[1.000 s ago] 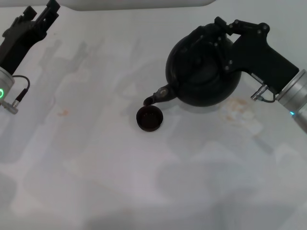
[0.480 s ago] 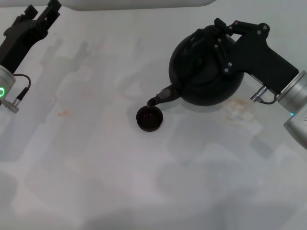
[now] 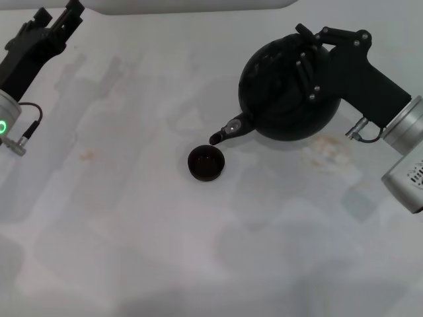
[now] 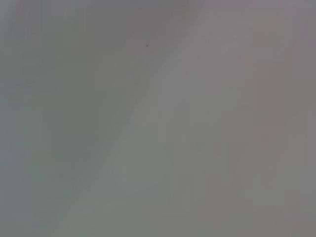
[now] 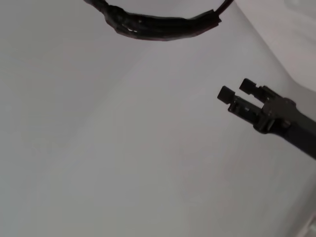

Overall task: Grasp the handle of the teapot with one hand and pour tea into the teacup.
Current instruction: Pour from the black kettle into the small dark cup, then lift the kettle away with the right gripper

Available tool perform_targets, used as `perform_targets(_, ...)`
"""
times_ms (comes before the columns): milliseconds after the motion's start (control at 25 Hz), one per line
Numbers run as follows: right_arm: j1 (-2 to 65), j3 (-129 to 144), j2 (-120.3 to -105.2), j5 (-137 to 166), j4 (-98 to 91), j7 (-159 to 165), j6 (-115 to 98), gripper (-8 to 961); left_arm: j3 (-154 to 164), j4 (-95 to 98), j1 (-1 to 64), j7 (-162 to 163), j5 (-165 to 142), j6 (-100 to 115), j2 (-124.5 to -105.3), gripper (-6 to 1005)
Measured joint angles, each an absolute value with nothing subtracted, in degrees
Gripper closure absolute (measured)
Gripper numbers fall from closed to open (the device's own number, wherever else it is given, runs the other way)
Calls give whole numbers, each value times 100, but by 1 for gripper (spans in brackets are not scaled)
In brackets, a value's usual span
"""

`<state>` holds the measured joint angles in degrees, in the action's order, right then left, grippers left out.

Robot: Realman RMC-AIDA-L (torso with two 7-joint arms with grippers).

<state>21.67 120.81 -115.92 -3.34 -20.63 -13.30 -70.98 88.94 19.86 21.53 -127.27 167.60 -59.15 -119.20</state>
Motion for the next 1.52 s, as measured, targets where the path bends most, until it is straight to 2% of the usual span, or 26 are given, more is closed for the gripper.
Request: perform_targets(1520, 2152, 12120, -11593, -334, -2023, -1846, -7039, 844, 8878, 1968, 2170, -12743, 16769, -5883, -11927, 151)
